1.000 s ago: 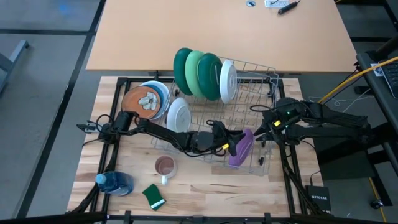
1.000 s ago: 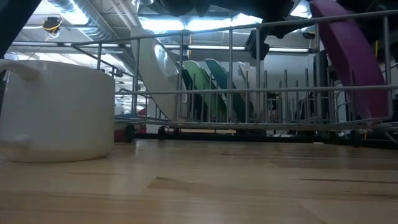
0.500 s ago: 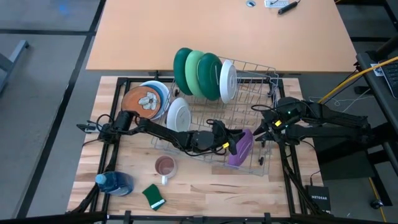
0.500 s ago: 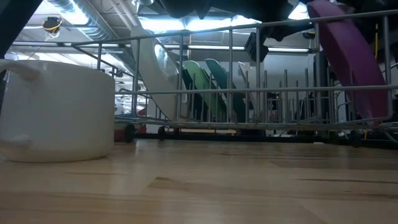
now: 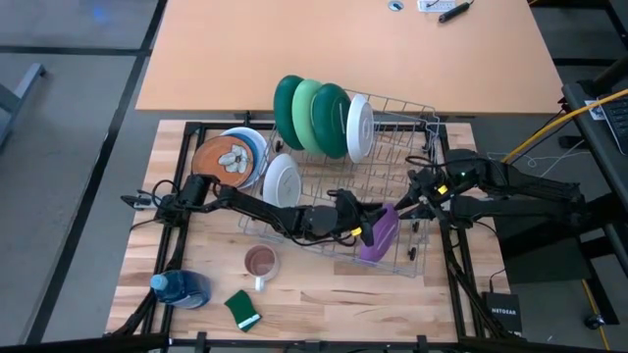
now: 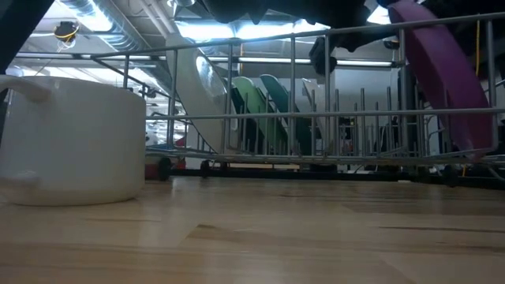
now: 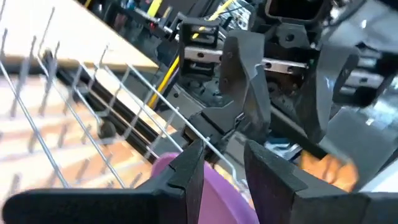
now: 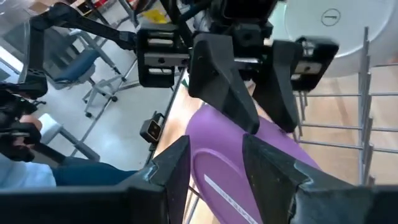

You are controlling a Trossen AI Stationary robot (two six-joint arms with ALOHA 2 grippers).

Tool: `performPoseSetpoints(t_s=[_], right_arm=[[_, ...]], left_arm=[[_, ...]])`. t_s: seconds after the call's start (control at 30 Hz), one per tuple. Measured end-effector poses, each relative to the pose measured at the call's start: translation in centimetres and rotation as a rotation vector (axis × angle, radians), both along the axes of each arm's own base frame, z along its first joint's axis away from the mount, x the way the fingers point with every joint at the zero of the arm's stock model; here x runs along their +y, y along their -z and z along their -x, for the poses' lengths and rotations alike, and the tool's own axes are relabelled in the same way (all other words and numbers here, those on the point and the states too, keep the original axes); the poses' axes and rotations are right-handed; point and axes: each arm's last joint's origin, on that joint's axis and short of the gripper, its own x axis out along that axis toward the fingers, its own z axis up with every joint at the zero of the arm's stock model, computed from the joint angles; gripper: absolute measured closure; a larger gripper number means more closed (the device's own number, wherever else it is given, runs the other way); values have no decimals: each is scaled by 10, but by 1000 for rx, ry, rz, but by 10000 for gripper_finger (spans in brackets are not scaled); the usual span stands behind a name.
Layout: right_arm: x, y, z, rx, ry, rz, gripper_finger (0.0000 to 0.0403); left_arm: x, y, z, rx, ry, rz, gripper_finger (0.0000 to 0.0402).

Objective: Sort dishes
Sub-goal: Put the purple plate into the dishwasher rack

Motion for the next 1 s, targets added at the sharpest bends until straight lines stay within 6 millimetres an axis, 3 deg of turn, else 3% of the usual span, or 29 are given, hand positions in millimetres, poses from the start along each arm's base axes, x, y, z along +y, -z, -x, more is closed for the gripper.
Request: performPoseSetpoints(t_s=[0.37,0.73,1.0], right_arm=[[-1,5,-3,53,25,3,251],[-1,5,-2,52,21,3,251],[1,9,1,103,-19,-21,251]], left_arm=[[0,-4,0,37,-9,-195,298],[1,-32,6,-126,-42,-296,298],[-31,-57,31,137,108,-335,298]])
